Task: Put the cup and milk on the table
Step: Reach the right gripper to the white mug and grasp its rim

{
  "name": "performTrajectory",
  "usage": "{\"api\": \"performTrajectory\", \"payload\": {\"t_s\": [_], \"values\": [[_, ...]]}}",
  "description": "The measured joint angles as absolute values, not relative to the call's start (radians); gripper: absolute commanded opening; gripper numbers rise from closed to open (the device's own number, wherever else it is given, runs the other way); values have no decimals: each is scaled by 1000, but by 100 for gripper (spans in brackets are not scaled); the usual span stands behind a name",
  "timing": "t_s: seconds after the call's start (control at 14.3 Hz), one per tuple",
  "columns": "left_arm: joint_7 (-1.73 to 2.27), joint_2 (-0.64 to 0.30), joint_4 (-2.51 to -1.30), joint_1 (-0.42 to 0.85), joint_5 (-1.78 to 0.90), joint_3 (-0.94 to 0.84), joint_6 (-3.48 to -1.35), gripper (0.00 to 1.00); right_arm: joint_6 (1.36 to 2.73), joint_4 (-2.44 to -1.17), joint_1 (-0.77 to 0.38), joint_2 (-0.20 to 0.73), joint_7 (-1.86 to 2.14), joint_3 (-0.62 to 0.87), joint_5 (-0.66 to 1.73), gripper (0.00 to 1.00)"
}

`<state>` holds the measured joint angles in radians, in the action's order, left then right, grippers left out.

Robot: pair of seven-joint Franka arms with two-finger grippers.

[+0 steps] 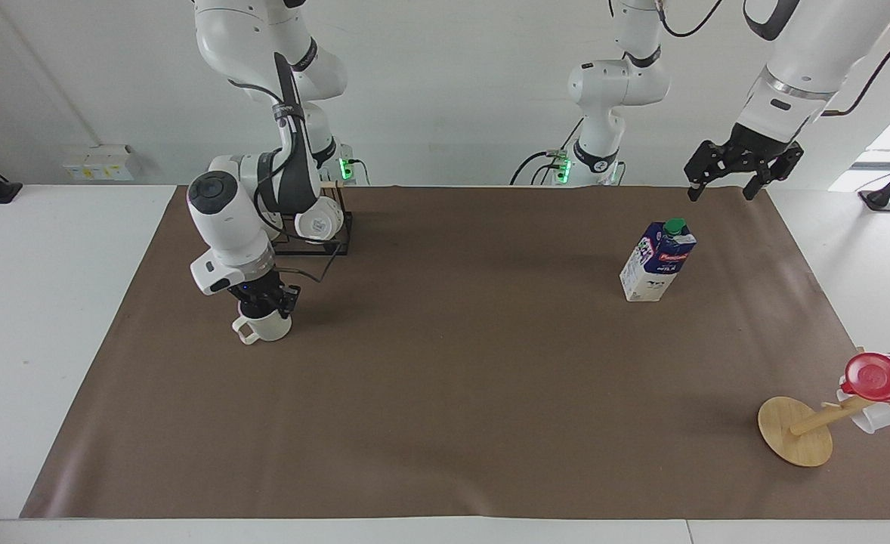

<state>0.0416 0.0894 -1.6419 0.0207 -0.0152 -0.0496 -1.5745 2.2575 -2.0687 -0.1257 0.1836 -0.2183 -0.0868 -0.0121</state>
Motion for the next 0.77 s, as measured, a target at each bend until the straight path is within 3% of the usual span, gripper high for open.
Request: {"api": "performTrajectory", "payload": {"t_s": [0.77], "values": [[42, 89, -1642, 21, -15, -50, -1574, 100, 2249, -1993, -170, 186, -338, -82, -11, 0]]}}
